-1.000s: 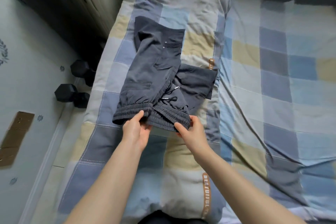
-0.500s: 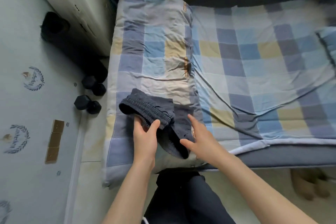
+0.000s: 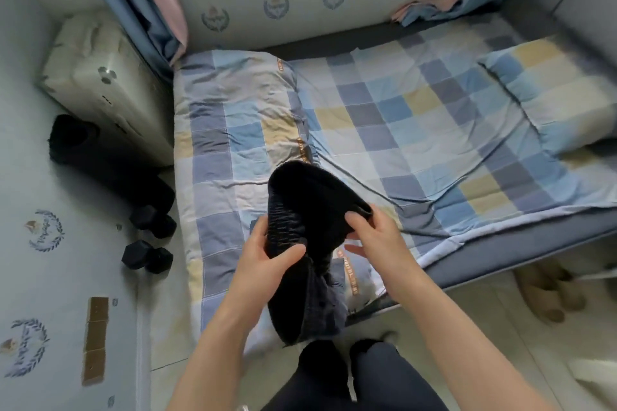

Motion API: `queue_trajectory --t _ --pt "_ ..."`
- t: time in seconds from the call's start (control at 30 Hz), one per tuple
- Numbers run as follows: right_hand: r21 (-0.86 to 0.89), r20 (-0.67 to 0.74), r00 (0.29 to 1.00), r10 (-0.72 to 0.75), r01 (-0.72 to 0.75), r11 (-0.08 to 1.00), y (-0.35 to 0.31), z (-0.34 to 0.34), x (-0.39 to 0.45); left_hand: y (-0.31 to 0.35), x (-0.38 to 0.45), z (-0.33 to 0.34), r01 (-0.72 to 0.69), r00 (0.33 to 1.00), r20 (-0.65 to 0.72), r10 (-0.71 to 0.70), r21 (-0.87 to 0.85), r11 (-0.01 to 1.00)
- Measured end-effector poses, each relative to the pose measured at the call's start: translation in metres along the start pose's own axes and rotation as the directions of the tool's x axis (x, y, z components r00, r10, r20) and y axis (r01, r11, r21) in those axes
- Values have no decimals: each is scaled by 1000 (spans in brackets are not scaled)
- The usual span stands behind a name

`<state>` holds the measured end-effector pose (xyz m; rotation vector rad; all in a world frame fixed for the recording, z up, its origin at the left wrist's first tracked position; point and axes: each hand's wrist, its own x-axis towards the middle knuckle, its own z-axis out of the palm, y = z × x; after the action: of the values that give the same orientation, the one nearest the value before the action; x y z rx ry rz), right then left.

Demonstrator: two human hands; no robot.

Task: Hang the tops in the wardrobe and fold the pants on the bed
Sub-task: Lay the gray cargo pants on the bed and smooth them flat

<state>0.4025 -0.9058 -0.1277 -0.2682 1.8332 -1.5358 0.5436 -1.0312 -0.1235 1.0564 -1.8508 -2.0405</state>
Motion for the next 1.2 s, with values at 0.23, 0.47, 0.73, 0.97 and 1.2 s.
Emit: queue_trajectory --t 0.23,0.47,0.73,0.97,1.2 --pt "182 -226 958 -177 220 958 -37 -99 -29 5 12 15 -189 974 -25 225 460 868" --pt "361 -254 928 -274 353 863 -47 -193 -71 -39 34 56 -199 962 42 268 783 589" --pt "17 -398 881 -256 286 958 -23 -361 -81 -20 41 146 -421 906 325 273 765 487" --pt "-842 97 951 -294 235 485 -12 -492 -66 61 42 272 -553 813 487 318 480 681" --pt "-971 152 982 -110 169 171 -10 -567 -40 81 58 312 -875 447 808 385 484 1"
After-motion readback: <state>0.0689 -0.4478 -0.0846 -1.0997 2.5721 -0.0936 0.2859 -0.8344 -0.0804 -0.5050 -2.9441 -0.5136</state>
